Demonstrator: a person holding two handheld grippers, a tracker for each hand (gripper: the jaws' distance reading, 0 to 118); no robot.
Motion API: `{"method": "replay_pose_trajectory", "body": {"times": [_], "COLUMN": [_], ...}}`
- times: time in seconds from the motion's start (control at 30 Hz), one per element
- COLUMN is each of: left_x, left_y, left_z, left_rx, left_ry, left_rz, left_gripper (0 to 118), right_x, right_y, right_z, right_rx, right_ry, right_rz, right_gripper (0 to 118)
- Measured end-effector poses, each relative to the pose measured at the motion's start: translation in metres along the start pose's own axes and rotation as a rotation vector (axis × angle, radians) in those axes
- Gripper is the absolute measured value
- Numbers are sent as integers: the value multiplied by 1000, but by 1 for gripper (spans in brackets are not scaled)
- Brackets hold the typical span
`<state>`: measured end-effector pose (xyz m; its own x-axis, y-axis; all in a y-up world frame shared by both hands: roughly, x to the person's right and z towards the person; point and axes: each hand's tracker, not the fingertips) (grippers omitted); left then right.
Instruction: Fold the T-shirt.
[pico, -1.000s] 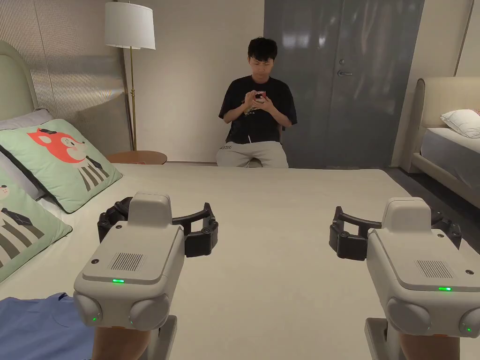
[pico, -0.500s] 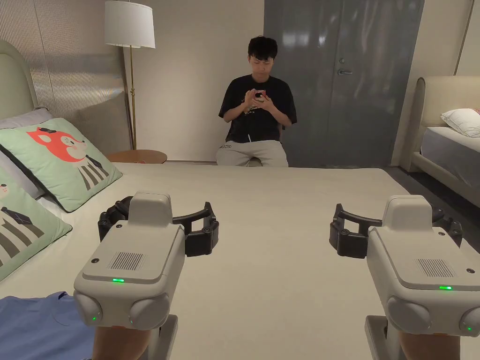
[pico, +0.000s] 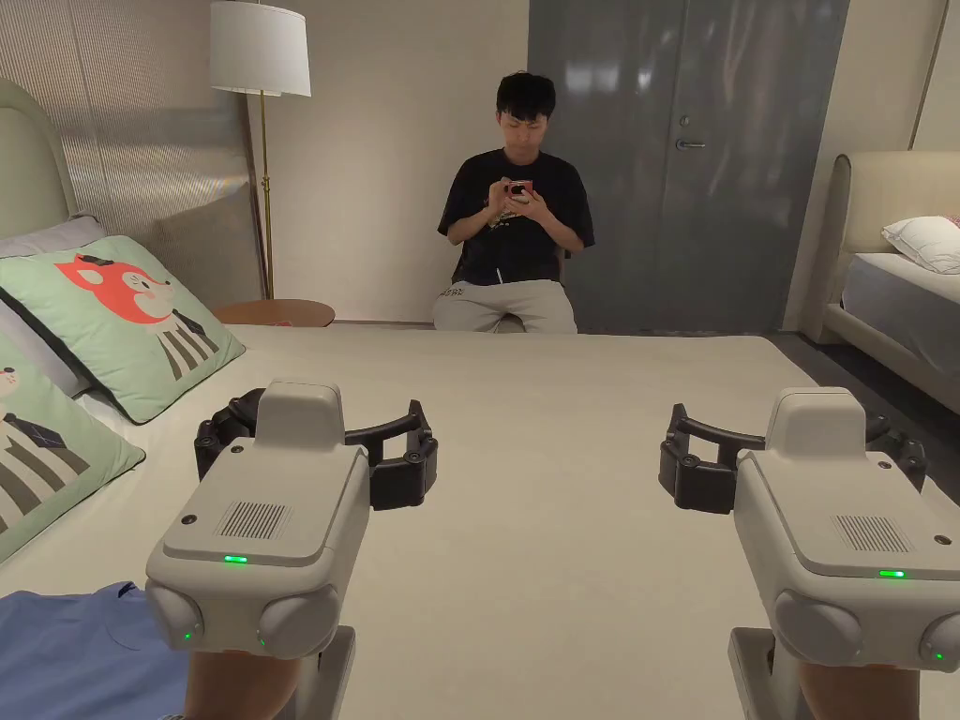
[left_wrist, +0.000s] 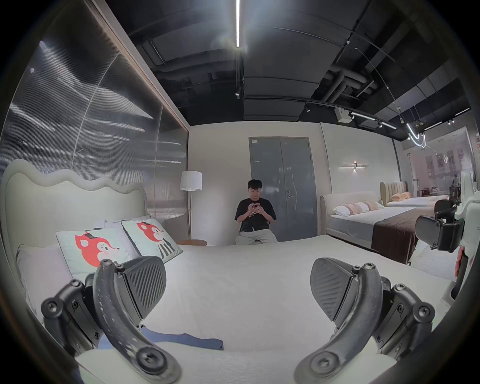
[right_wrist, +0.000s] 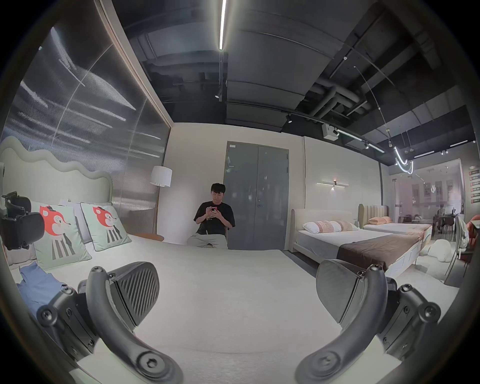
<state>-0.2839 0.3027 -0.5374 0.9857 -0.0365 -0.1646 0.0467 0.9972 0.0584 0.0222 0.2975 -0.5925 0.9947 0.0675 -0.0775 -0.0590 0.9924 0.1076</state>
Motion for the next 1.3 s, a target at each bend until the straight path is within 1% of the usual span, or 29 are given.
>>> {"method": "replay_pose_trajectory", "body": {"times": [0.47,0.5,0.53,0.57,0.6,0.63,0.67,0.7,0.73,0.77,0.87,0.9,1.1,1.2,1.3], "left_x": [-2,-2,-2,-2,-1,-1,0,1,2,3,4,4,2,-15,-46], "left_y": [0,-1,-1,-1,-1,-1,-1,-1,0,1,2,2,4,8,13], "left_z": [2,2,2,2,3,3,2,2,3,5,7,8,9,16,26], "left_rx": [-2,-5,-5,-3,5,9,11,14,16,17,18,19,11,21,25], "left_ry": [3,4,6,8,6,7,12,18,22,23,5,-6,-3,38,113], "left_rz": [8,8,6,3,-1,-5,-13,-19,-21,-21,-12,-11,1,1,1], "left_gripper": [110,108,104,94,72,51,32,14,6,1,1,0,0,0,0], "right_x": [-1,-1,-1,-1,-1,-1,-1,-1,-2,-2,0,2,-2,-16,-42], "right_y": [2,3,2,2,3,3,3,4,4,5,4,4,6,7,10], "right_z": [5,5,5,5,6,7,10,11,11,10,9,10,11,4,-3], "right_rx": [5,4,4,4,7,11,24,31,31,30,23,15,11,16,25], "right_ry": [-2,-3,-6,-4,0,5,3,1,-7,-27,-29,-24,-13,15,80], "right_rz": [2,2,2,2,1,0,4,11,19,28,18,14,26,33,9], "right_gripper": [118,118,118,118,111,98,76,40,18,8,6,1,0,0,0]}}
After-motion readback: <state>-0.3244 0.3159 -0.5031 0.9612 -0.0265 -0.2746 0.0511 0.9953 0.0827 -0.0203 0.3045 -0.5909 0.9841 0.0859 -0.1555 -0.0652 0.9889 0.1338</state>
